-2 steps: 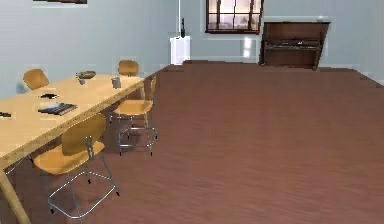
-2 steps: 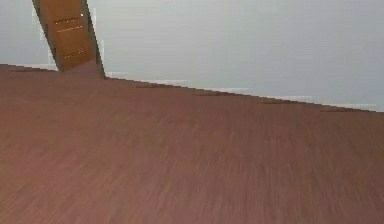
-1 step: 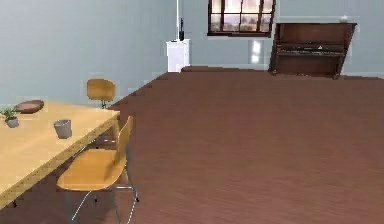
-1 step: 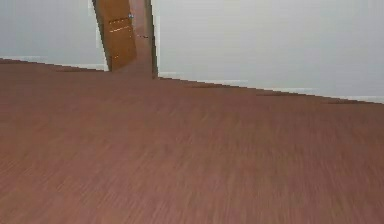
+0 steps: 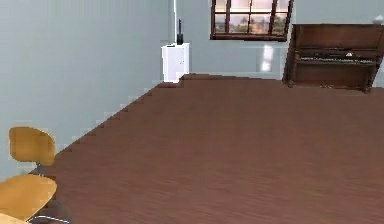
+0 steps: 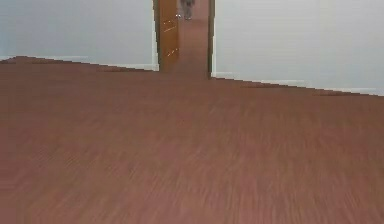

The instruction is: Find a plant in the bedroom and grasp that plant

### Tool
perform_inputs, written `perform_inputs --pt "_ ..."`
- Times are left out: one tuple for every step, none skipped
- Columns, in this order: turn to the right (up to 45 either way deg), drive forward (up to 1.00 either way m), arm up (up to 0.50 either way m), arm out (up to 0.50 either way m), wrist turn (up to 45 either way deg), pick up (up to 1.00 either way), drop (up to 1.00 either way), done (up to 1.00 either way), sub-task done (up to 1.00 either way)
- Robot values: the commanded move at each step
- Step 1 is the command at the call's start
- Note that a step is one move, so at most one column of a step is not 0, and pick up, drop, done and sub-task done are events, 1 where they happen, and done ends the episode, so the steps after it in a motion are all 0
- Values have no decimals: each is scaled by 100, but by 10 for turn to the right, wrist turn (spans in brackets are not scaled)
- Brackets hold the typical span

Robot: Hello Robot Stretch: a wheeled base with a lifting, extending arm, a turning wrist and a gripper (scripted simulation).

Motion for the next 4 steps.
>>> perform_inputs --pt "30 0 0 0 0 0 0 0 0" --pt "450 0 0 0 0 0 0 0 0" --pt "450 0 0 0 0 0 0 0 0" --pt "120 0 0 0 0 0 0 0 0"
